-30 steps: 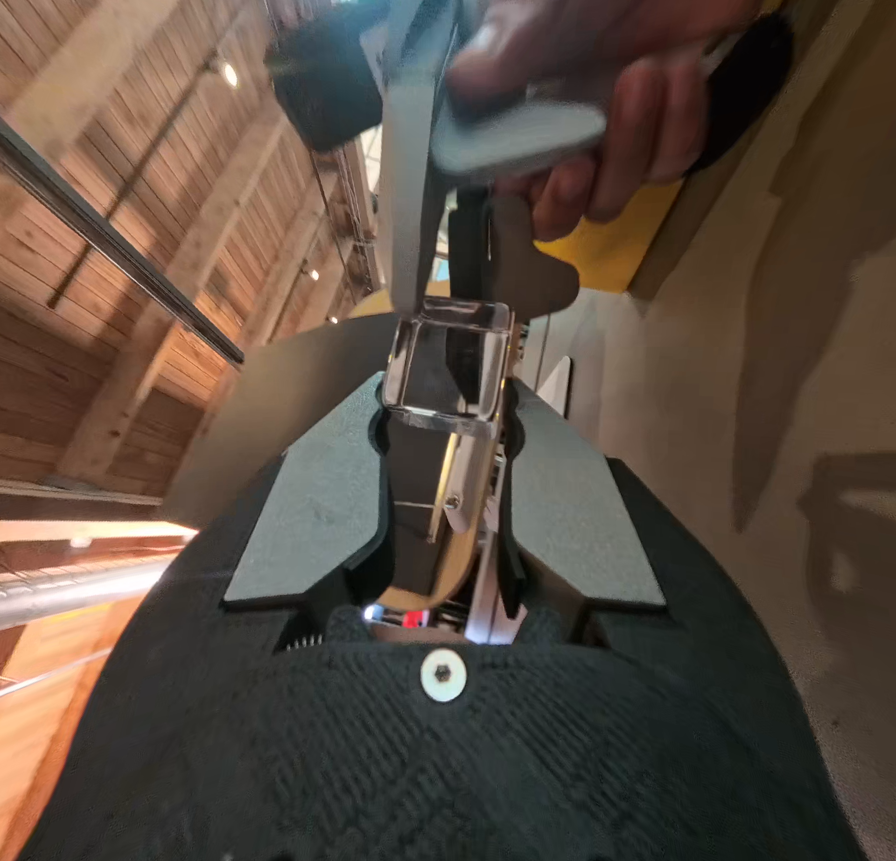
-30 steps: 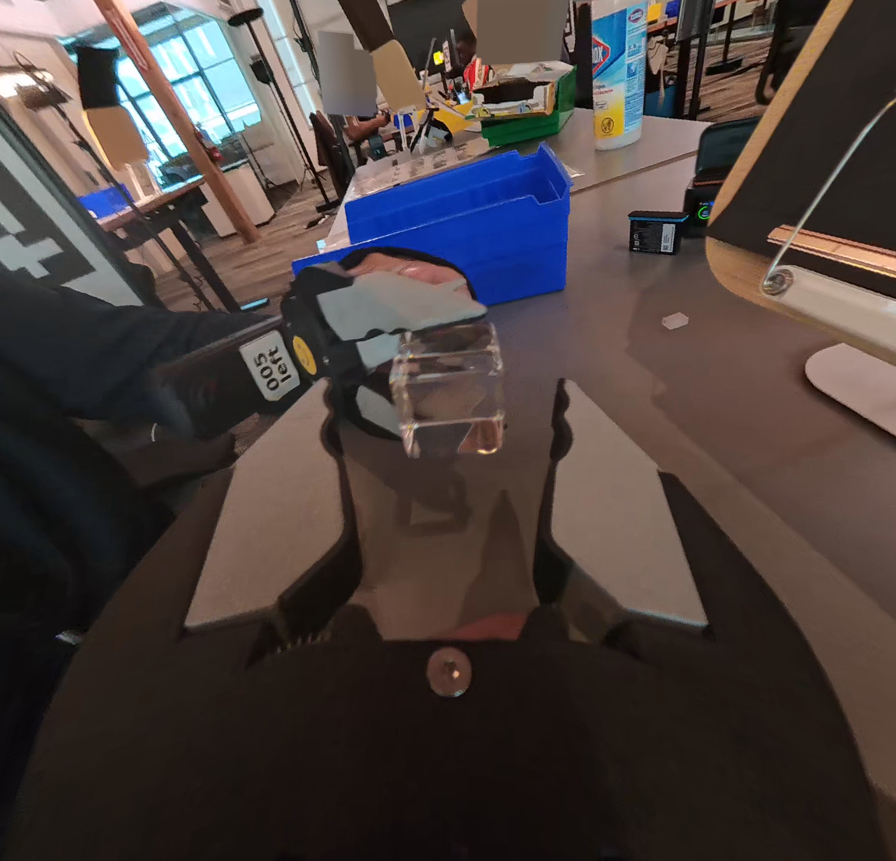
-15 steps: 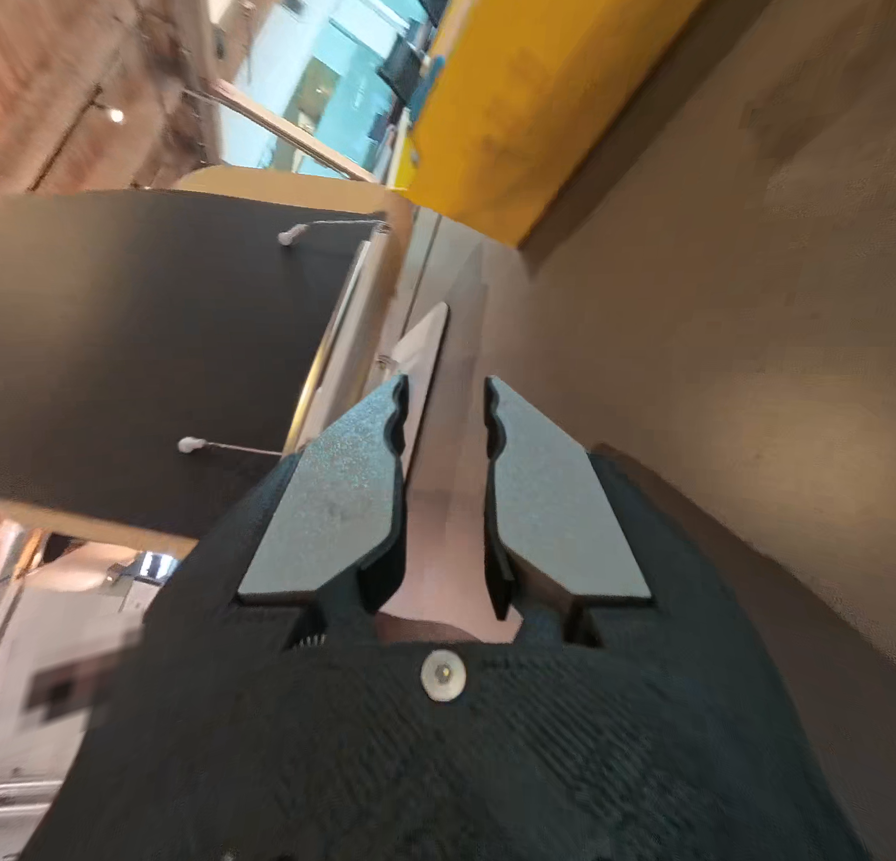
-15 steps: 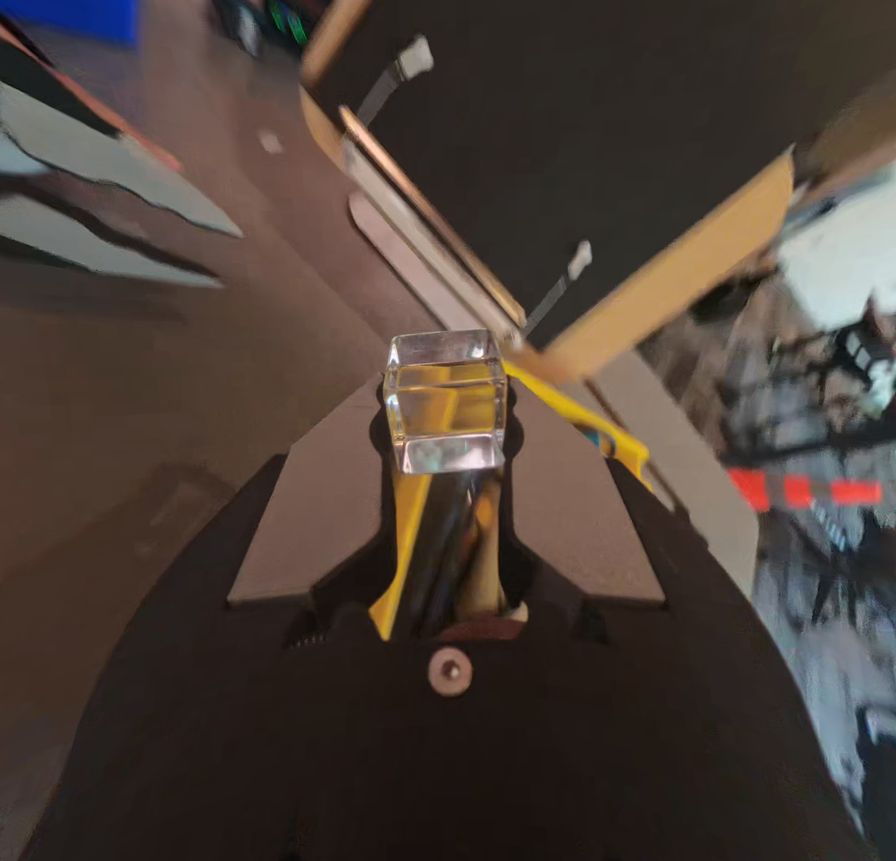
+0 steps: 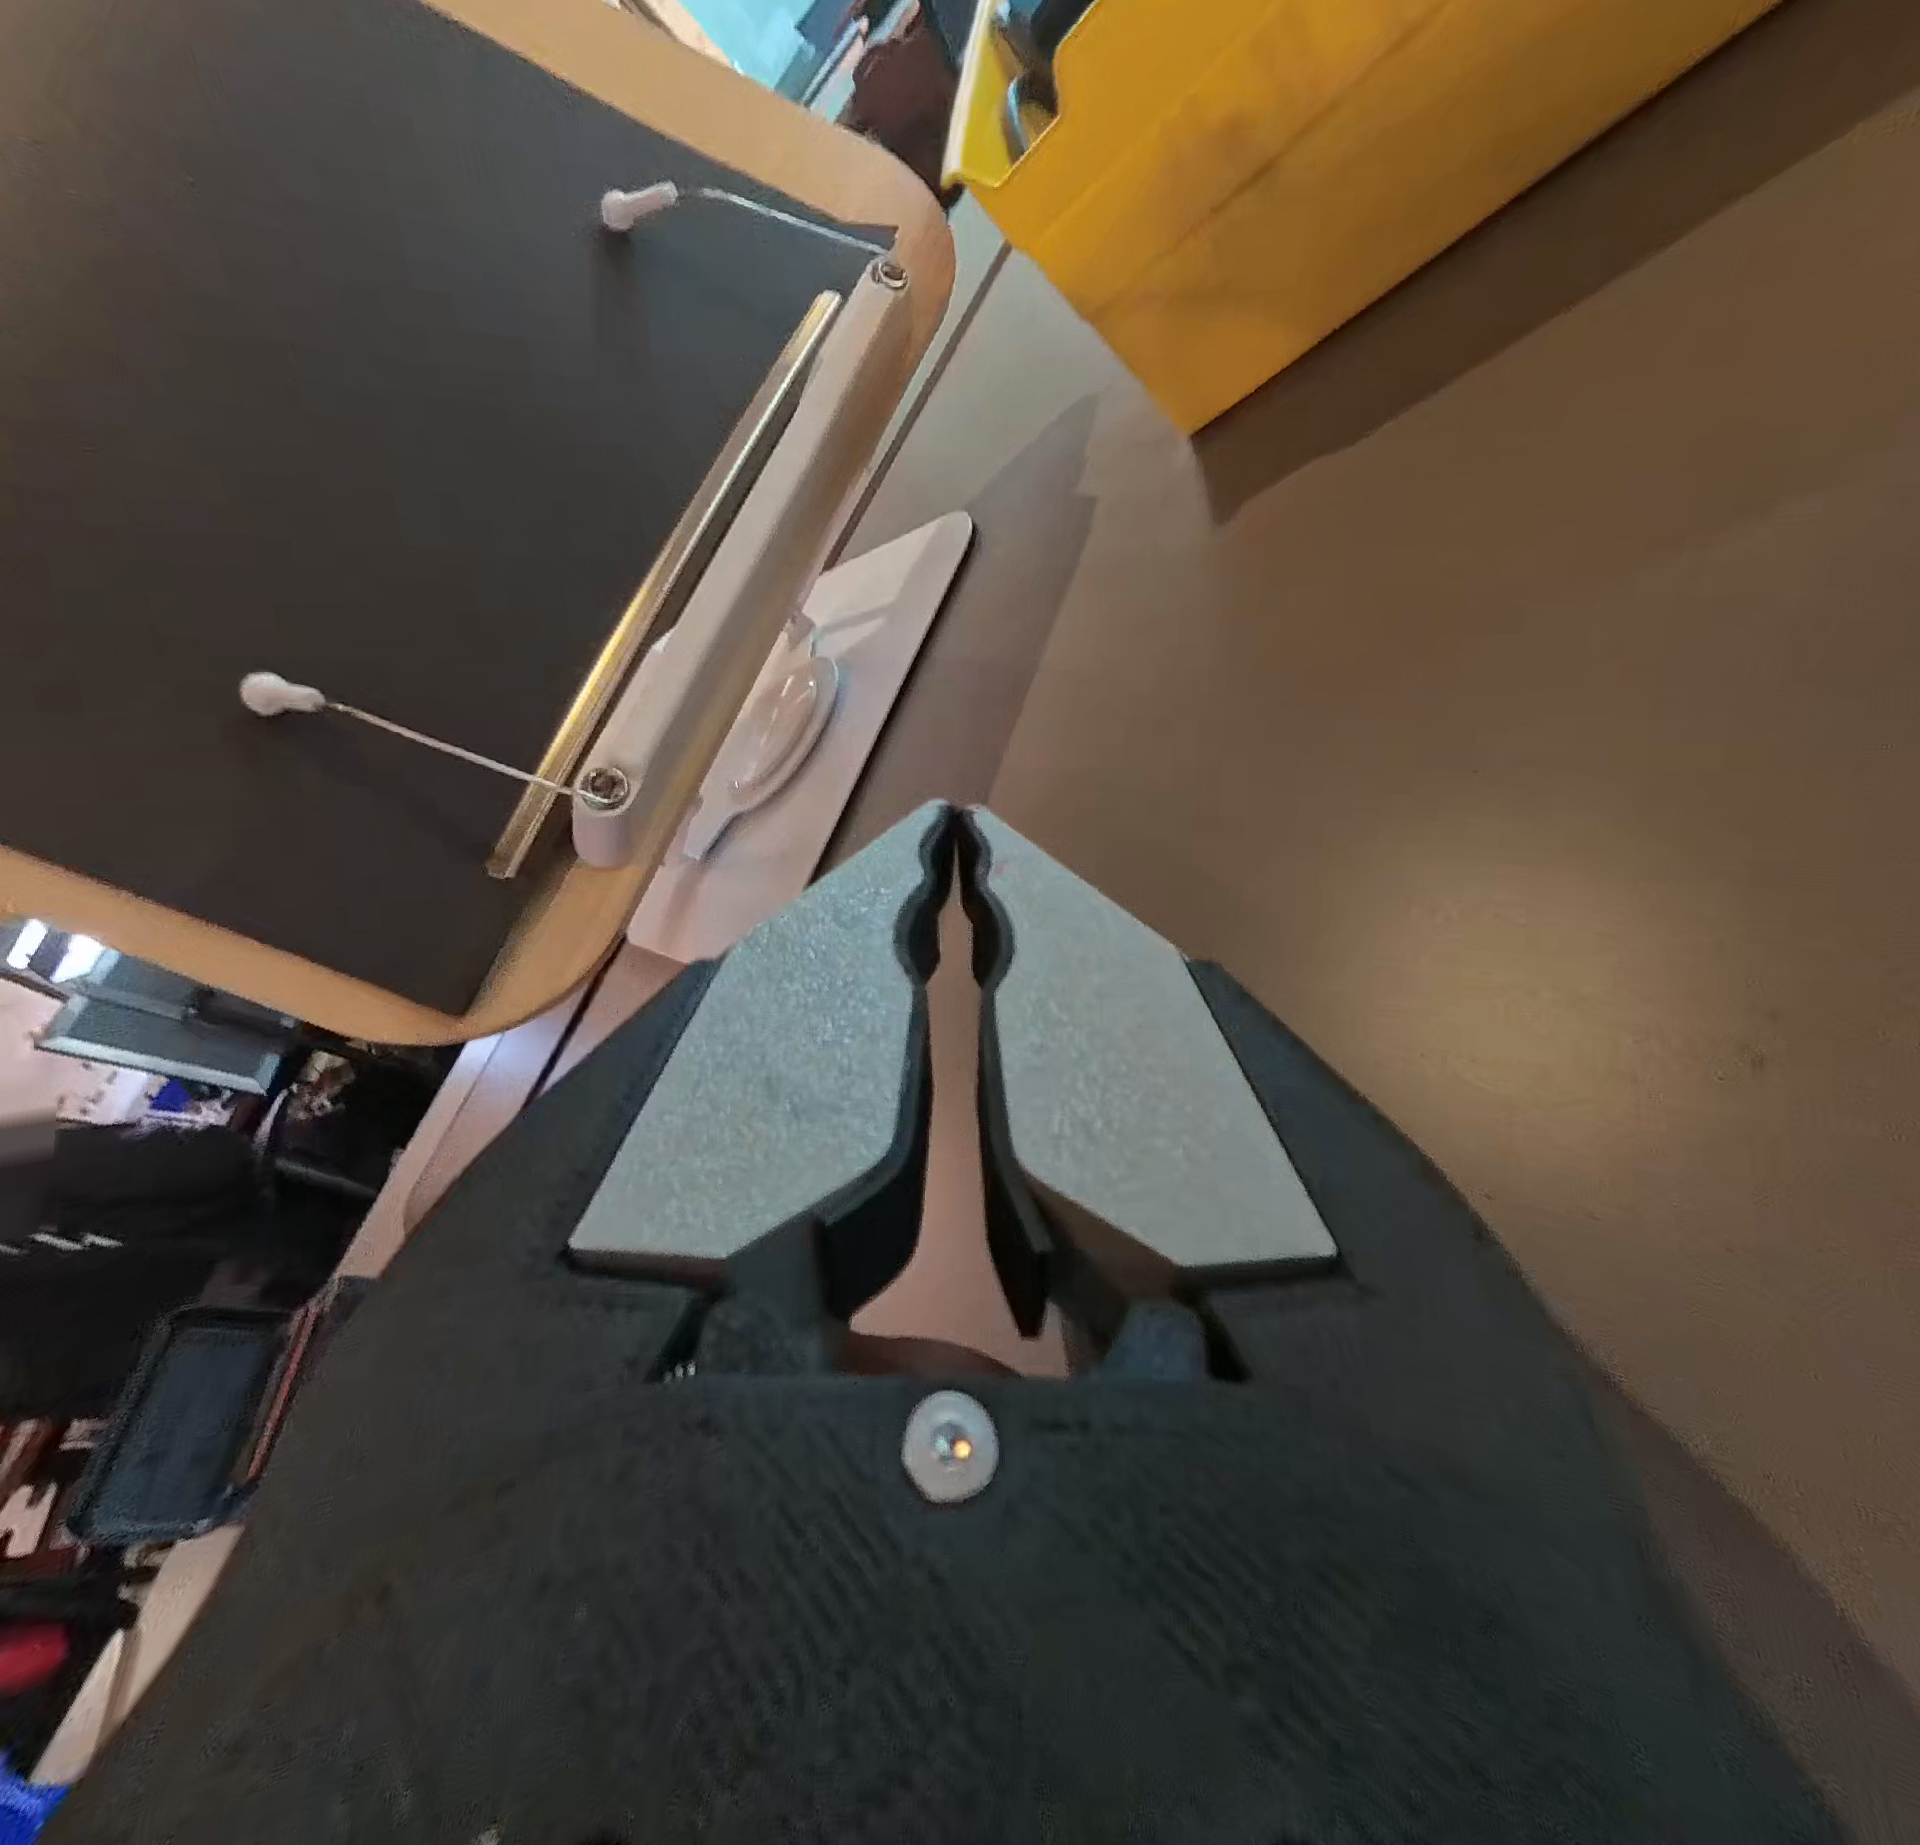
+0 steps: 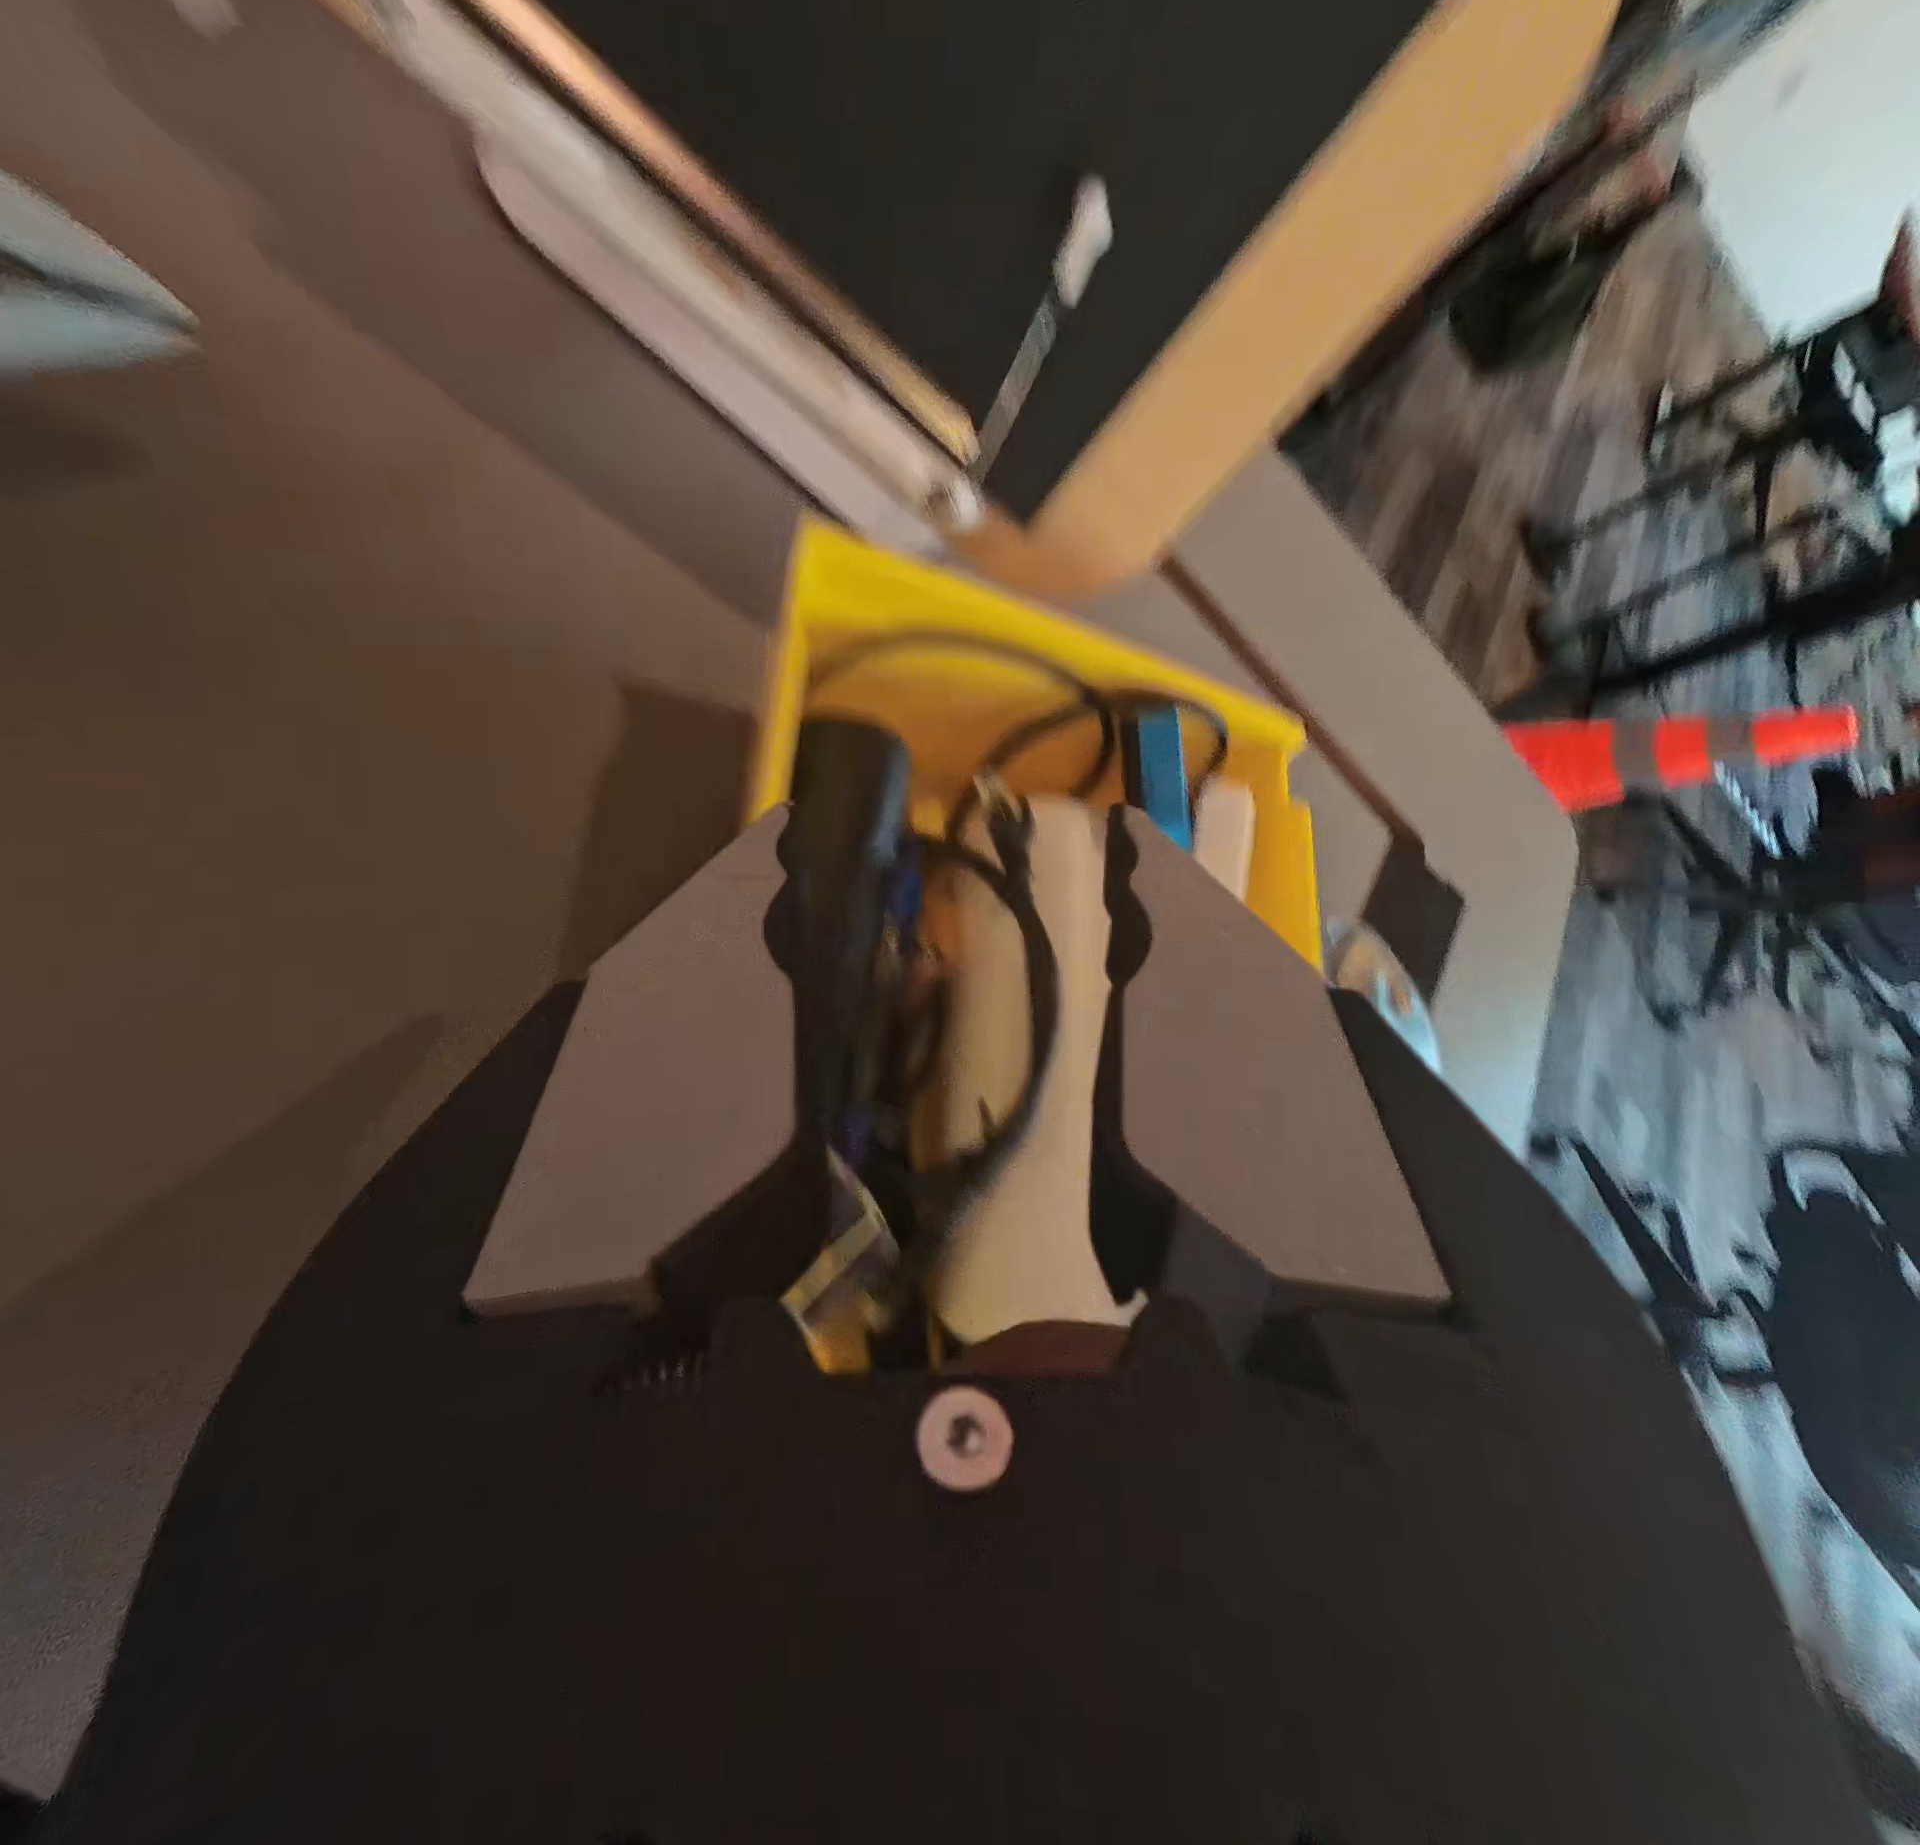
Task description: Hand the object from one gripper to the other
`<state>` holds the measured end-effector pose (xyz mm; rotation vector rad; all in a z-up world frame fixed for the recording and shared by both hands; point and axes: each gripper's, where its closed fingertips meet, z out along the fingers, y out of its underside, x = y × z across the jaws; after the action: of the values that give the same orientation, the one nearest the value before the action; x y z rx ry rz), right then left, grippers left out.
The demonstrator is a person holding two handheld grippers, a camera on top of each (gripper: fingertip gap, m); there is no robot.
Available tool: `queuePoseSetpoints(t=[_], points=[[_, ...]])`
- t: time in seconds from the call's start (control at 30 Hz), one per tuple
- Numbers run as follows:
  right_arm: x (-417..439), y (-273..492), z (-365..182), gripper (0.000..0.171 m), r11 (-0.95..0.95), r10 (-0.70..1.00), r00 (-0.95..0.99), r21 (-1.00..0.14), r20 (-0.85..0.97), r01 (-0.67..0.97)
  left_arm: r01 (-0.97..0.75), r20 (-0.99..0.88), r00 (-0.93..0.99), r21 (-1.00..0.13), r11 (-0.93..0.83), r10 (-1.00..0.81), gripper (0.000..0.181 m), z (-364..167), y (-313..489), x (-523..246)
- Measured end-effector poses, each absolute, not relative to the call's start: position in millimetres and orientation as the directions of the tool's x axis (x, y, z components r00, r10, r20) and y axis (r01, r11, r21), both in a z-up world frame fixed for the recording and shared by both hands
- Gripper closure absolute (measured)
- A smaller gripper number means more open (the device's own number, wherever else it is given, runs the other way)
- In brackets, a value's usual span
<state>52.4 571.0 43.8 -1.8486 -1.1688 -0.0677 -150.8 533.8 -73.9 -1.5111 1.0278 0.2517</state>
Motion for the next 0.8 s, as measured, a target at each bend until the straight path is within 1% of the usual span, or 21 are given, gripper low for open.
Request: queuePoseSetpoints(t=[0.07,0.13,0.2,0.27,0.33,0.4,0.43,0.47,0.5,0.57,0.6,0.63,0.67,0.7,0.73,0.77,0.8], points=[[13,551,43,0.116,-0.07,0.75,0.519,-0.73,0.411,0.68,-0.707,-0.663,0.604,-0.702,0.086,-0.442,0.181,-74,537,-155],[-22,531,14,0.112,-0.126,0.837,0.469,-0.734,0.283,0.667,-0.701,-0.643,0.626,-0.712,0.041,-0.442,0.181,-76,539,-159],[-47,520,-24,0.109,-0.196,0.881,0.436,-0.7,0.182,0.687,-0.691,-0.62,0.647,-0.723,0.002,-0.443,0.181,-77,539,-162],[-60,521,-62,0.107,-0.252,0.885,0.443,-0.656,0.142,0.711,-0.685,-0.606,0.663,-0.728,-0.028,-0.439,0.181,-76,538,-166],[-67,522,-95,0.109,-0.314,0.876,0.472,-0.622,0.103,0.717,-0.675,-0.589,0.679,-0.735,-0.057,-0.438,0.181,-74,536,-168],[-71,518,-124,0.109,-0.36,0.872,0.483,-0.575,0.072,0.735,-0.665,-0.572,0.696,-0.741,-0.09,-0.434,0.181,-73,535,-170],[-74,516,-133,0.108,-0.377,0.872,0.487,-0.572,0.046,0.729,-0.665,-0.565,0.697,-0.74,-0.103,-0.442,0.181,-74,533,-169],[-83,514,-131,0.115,-0.394,0.87,0.493,-0.612,-0.008,0.686,-0.671,-0.565,0.694,-0.732,-0.116,-0.447,0.18,-75,531,-168],[-86,513,-130,0.115,-0.414,0.864,0.501,-0.628,-0.043,0.659,-0.682,-0.575,0.687,-0.722,-0.12,-0.444,0.176,-74,529,-167],[-85,517,-130,0.121,-0.416,0.858,0.512,-0.625,-0.03,0.661,-0.704,-0.592,0.663,-0.701,-0.113,-0.457,0.168,-71,521,-163],[-83,520,-131,0.128,-0.39,0.861,0.508,-0.626,0.011,0.675,-0.692,-0.576,0.672,-0.712,-0.119,-0.466,0.164,-66,515,-161],[-82,524,-131,0.13,-0.359,0.861,0.506,-0.639,0.055,0.68,-0.666,-0.537,0.691,-0.733,-0.137,-0.485,0.16,-59,506,-158],[-83,527,-130,0.125,-0.343,0.854,0.515,-0.664,0.073,0.664,-0.631,-0.49,0.708,-0.763,-0.143,-0.508,0.153,-47,493,-154],[-86,525,-131,0.127,-0.338,0.857,0.512,-0.69,0.055,0.64,-0.595,-0.45,0.713,-0.794,-0.124,-0.538,0.149,-32,477,-149],[-90,522,-131,0.133,-0.342,0.862,0.506,-0.716,0.019,0.609,-0.557,-0.417,0.71,-0.826,-0.09,-0.567,0.149,-14,458,-146],[-91,522,-130,0.127,-0.34,0.862,0.507,-0.735,0.005,0.586,-0.522,-0.391,0.702,-0.851,-0.058,-0.595,0.149,4,439,-146],[-90,522,-131,0.129,-0.34,0.86,0.51,-0.732,0.012,0.591,-0.498,-0.374,0.69,-0.866,-0.032,-0.619,0.15,21,421,-152]])
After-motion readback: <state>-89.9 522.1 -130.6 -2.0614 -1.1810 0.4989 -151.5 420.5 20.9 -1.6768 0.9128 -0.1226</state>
